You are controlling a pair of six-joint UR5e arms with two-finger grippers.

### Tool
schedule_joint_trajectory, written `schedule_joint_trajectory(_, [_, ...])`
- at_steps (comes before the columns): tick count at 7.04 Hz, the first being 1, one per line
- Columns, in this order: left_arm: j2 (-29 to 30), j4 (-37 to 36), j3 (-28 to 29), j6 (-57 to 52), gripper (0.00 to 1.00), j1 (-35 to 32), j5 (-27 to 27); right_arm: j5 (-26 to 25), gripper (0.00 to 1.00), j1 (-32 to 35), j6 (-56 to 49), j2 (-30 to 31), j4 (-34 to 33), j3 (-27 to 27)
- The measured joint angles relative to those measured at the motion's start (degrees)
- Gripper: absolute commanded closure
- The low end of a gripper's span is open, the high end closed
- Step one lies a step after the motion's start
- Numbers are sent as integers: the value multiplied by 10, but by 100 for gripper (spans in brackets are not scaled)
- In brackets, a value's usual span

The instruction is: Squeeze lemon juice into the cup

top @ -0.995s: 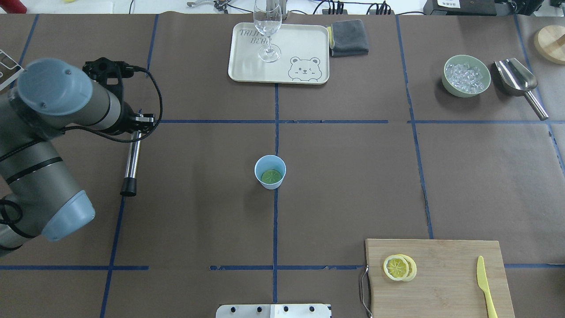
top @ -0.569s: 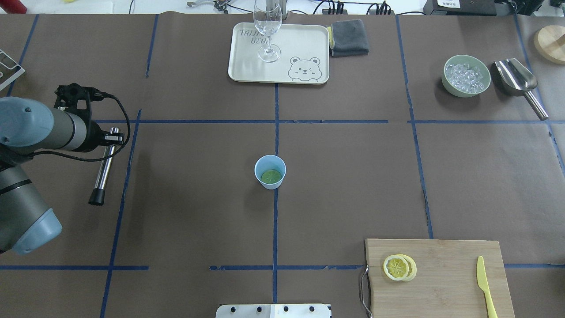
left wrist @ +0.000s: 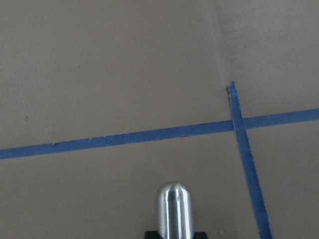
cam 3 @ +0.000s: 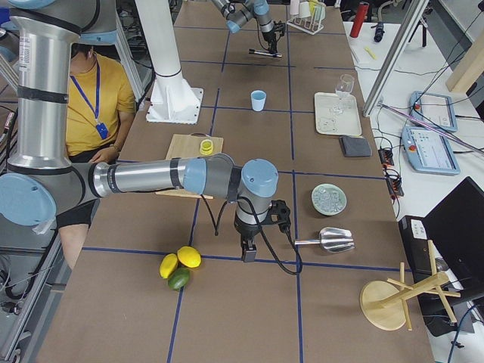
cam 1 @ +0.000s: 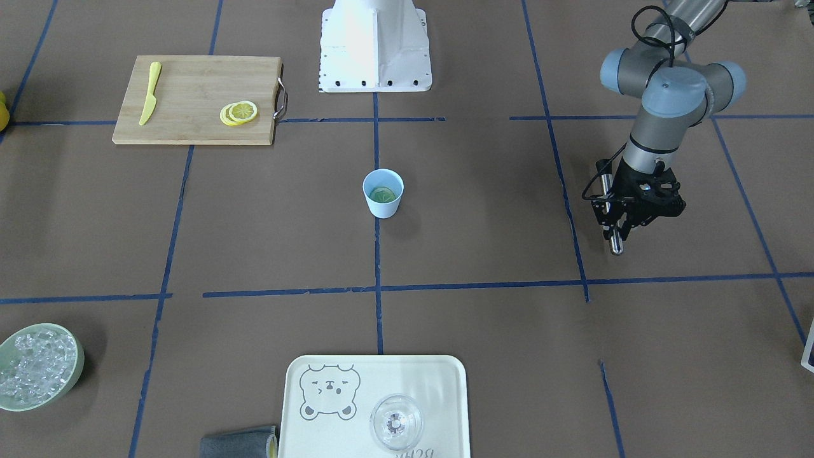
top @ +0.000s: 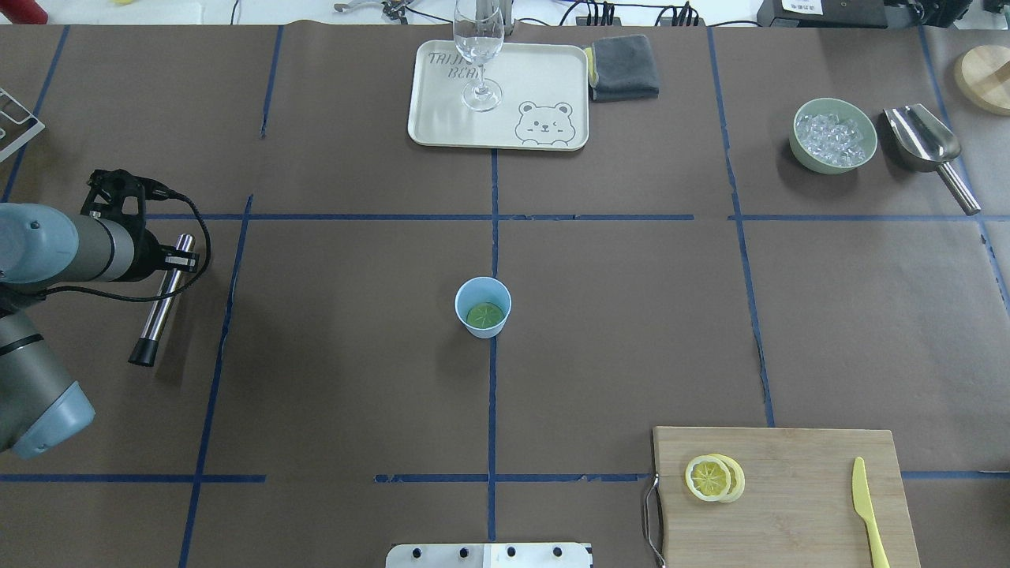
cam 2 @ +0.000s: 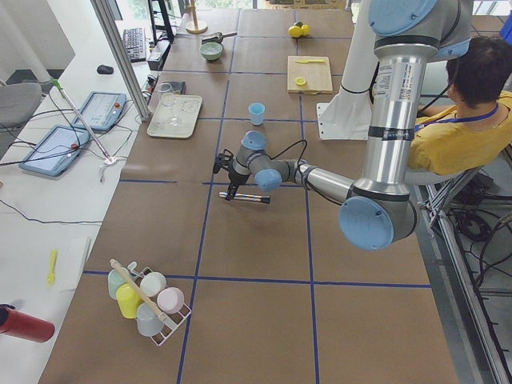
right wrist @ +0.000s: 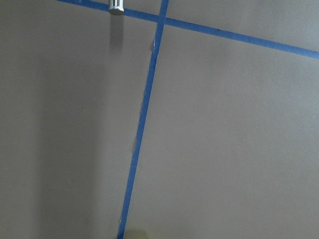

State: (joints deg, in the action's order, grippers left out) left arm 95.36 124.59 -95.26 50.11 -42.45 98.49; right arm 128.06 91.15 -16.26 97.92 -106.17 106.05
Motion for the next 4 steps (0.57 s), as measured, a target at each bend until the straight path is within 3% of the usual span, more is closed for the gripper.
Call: schedule_joint_trajectory(4, [-5,-7,-19,-78,0,-44,32,0,0,0,1,-1,0,0])
